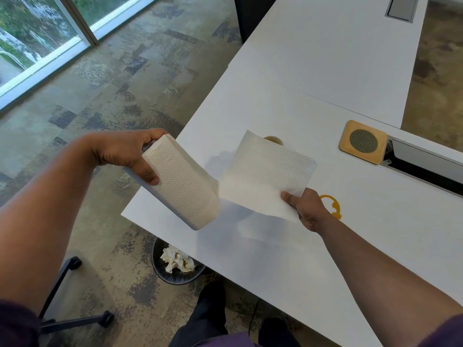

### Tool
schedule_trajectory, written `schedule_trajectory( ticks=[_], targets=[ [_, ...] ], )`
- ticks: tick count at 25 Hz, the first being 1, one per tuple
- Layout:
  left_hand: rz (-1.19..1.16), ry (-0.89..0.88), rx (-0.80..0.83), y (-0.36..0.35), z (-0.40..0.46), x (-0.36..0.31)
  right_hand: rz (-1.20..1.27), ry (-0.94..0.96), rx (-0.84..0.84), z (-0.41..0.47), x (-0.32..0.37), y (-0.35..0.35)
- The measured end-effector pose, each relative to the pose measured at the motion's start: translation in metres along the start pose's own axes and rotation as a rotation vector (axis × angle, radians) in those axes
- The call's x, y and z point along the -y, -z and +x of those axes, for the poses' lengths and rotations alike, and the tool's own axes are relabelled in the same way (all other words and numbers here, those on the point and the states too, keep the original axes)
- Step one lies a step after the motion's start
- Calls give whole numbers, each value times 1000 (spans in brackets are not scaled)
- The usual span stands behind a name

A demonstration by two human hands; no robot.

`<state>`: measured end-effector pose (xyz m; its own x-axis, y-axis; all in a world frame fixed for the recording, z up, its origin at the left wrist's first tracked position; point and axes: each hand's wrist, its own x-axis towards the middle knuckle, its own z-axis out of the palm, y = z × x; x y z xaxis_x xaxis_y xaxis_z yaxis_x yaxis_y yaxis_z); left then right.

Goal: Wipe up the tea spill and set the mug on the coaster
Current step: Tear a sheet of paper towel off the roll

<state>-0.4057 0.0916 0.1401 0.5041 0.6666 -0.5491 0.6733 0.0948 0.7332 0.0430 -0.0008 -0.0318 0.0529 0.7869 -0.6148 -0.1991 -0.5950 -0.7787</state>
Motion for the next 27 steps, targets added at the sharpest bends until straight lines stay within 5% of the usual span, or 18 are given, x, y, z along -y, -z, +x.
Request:
schedule_trajectory(
  ticks=[12,27],
  targets=[
    [70,52,-8,-1,-3,-3,-57,52,-82,1,-1,8],
    [275,180,-222,-22,8,-10,-69,107,-180,1,-2,25]
  ],
)
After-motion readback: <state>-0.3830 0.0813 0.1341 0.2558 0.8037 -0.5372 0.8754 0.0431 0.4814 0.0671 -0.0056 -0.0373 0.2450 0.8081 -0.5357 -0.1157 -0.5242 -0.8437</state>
